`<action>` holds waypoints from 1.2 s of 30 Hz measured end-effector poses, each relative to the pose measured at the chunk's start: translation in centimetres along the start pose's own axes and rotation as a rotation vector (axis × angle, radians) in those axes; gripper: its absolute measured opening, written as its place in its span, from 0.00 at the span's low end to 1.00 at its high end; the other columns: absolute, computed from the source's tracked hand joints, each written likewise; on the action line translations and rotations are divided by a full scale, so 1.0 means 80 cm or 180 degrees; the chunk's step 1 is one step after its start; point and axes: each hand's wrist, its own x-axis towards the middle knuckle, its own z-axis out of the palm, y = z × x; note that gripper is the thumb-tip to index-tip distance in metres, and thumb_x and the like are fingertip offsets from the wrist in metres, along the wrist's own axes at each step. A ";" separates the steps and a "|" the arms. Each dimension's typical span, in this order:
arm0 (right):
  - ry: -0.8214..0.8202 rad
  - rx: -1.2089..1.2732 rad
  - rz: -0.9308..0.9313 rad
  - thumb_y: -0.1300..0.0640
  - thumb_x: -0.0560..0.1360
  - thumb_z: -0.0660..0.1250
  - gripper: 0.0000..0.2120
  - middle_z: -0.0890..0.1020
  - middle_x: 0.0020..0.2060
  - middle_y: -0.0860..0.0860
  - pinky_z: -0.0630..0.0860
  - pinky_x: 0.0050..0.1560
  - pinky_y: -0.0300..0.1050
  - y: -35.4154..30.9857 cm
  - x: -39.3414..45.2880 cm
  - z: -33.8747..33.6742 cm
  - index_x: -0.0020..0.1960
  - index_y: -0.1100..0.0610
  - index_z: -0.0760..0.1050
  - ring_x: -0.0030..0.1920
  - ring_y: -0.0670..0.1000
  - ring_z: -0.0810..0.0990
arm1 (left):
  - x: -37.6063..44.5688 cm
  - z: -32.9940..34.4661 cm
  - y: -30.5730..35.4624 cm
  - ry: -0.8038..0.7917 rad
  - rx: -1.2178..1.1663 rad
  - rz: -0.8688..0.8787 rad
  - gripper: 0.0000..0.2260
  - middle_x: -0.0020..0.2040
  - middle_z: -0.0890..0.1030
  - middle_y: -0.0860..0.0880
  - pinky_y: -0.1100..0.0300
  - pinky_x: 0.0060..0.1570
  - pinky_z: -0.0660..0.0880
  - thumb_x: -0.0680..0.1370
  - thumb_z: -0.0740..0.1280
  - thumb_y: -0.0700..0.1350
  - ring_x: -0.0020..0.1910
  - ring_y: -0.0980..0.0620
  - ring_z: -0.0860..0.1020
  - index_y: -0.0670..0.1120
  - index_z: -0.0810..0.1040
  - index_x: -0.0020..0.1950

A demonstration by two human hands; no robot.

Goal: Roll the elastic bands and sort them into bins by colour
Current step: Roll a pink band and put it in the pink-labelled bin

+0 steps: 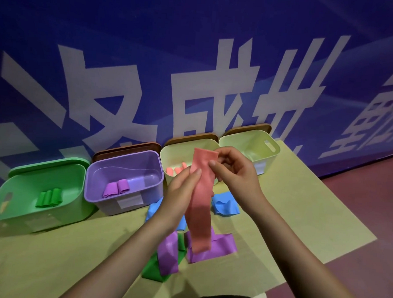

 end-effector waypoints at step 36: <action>-0.0055 -0.0472 0.0488 0.62 0.75 0.69 0.04 0.82 0.34 0.52 0.74 0.38 0.39 0.028 -0.023 -0.008 0.43 0.55 0.81 0.35 0.44 0.79 | 0.003 -0.005 -0.025 0.0242 0.0839 0.0544 0.09 0.40 0.77 0.46 0.62 0.39 0.68 0.82 0.60 0.43 0.38 0.55 0.72 0.44 0.78 0.47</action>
